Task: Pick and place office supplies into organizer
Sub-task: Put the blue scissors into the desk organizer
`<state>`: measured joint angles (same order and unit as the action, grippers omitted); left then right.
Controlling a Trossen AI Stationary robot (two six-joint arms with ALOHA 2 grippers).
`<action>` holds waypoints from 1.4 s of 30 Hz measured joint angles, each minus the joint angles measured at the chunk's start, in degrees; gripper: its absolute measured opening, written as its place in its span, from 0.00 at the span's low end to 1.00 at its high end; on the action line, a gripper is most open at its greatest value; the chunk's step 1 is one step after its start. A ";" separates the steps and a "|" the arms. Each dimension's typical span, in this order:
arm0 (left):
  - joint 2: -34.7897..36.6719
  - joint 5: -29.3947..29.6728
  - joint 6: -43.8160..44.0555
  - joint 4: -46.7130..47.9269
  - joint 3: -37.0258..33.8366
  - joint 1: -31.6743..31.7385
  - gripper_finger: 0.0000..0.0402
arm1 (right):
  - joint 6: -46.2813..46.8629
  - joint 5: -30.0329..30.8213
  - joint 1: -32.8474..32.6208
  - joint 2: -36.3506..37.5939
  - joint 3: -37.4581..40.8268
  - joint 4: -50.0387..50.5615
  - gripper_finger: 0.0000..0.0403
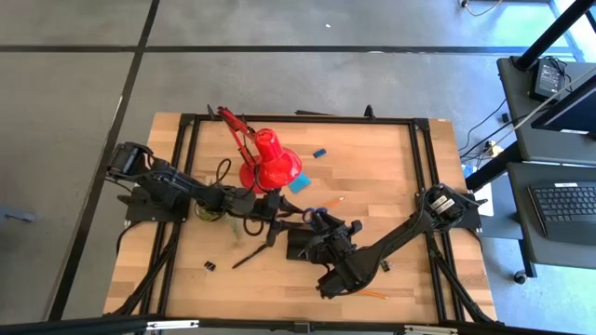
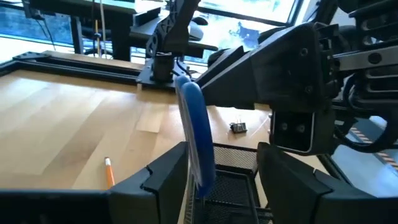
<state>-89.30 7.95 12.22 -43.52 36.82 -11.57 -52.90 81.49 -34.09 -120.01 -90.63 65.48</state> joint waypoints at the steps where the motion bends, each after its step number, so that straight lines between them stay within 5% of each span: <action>1: 0.00 0.29 -0.03 0.07 0.00 0.10 0.46 | 0.00 -0.02 0.00 0.00 0.00 -0.03 0.29; 42: 0.02 -3.26 -3.14 1.34 0.00 3.94 0.42 | -0.04 0.02 0.02 0.00 0.00 -3.66 0.29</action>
<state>-89.27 4.70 9.08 -42.18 36.82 -7.64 -52.95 81.52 -34.06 -120.01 -90.63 61.83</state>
